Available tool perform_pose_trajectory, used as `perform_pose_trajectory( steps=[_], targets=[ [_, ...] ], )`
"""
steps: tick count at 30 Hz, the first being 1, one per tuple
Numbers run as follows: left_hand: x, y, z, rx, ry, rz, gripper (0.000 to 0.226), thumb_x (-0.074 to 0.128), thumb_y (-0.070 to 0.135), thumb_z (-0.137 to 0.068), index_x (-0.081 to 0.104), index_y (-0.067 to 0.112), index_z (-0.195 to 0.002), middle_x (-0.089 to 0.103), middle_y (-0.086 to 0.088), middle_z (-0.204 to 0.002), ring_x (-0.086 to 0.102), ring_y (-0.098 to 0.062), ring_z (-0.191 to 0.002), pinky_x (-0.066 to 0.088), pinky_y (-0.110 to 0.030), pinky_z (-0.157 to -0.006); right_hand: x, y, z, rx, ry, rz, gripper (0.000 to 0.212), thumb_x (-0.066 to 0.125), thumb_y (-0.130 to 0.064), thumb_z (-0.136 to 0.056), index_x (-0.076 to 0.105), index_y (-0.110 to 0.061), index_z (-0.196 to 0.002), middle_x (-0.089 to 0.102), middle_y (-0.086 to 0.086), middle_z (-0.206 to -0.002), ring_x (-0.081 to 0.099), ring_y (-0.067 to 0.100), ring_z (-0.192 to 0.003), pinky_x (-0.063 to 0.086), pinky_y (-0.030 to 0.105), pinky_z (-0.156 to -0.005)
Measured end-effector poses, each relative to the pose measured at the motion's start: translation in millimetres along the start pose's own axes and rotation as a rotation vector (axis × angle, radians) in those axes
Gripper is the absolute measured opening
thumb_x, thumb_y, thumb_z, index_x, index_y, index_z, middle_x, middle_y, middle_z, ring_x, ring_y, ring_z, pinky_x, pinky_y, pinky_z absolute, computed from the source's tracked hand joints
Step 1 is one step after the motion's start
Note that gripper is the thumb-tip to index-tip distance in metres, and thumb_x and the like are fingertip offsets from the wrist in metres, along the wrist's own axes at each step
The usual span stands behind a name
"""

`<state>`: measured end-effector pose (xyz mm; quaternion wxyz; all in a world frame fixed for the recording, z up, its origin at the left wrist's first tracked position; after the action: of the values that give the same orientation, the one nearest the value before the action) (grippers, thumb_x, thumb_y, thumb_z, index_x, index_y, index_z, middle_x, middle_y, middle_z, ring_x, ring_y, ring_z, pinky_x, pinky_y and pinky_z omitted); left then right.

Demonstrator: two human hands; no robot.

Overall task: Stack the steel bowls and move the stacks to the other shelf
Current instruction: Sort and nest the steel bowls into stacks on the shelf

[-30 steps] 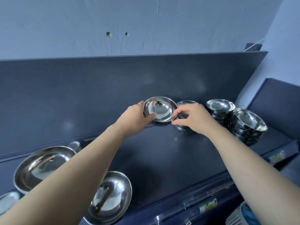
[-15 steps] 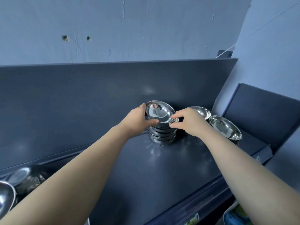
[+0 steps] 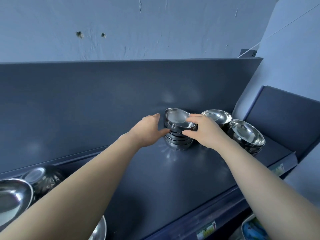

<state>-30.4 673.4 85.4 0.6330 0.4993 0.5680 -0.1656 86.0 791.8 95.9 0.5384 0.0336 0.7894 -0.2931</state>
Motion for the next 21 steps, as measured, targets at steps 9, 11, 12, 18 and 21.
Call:
perform_pose_trajectory(
  steps=[9,11,12,18,21],
  targets=[
    [6,-5,8,-0.034,-0.048,0.076,0.051,0.059,0.036,-0.092,0.043,0.004,-0.128,0.055,-0.014,-0.124,0.054,-0.030,-0.107,0.041,-0.030,-0.077,16,9,1,0.074,-0.012,0.027,0.014,0.065,-0.020,-0.090,0.074,-0.019,-0.100,0.073,0.006,-0.094,0.063,0.024,-0.089,0.051,0.038,-0.084],
    [11,-3,2,-0.039,-0.061,0.098,0.062,0.060,0.035,-0.092,0.034,0.008,-0.141,0.052,-0.012,-0.134,0.052,-0.028,-0.118,0.043,-0.032,-0.089,15,9,-1,0.046,0.016,0.012,0.010,0.064,-0.017,-0.089,0.074,-0.018,-0.087,0.071,0.003,-0.083,0.061,0.024,-0.082,0.052,0.041,-0.079],
    [13,-2,-2,-0.042,-0.065,0.102,0.068,0.060,0.034,-0.092,0.028,0.011,-0.146,0.049,-0.011,-0.138,0.049,-0.027,-0.123,0.041,-0.032,-0.095,15,7,-3,0.013,0.022,0.010,0.011,0.064,-0.016,-0.089,0.074,-0.018,-0.085,0.071,0.002,-0.083,0.061,0.024,-0.083,0.051,0.041,-0.079],
    [0,20,-9,0.032,0.045,0.191,0.074,0.063,0.033,-0.090,0.023,0.018,-0.150,0.050,-0.003,-0.139,0.049,-0.023,-0.125,0.038,-0.028,-0.100,-10,-12,-1,-0.147,0.067,-0.004,0.019,0.066,-0.008,-0.089,0.076,-0.006,-0.106,0.073,0.007,-0.112,0.059,0.015,-0.084,0.038,0.005,-0.075],
    [-10,34,3,0.103,0.077,0.256,0.068,0.065,0.031,-0.089,0.031,0.020,-0.147,0.054,0.005,-0.133,0.050,-0.016,-0.121,0.037,-0.022,-0.095,-29,-17,16,-0.185,0.081,-0.012,0.018,0.067,-0.009,-0.089,0.076,-0.005,-0.104,0.073,0.006,-0.113,0.065,0.023,-0.098,0.042,0.016,-0.086]
  ],
)
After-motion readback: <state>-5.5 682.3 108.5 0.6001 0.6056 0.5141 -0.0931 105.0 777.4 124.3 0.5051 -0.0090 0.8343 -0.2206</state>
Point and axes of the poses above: each hand's wrist, its own z-axis away from the middle knuckle, its own x-axis out of the palm, y = z × x, the point moved 10 cm from there along -z, towards the middle knuckle
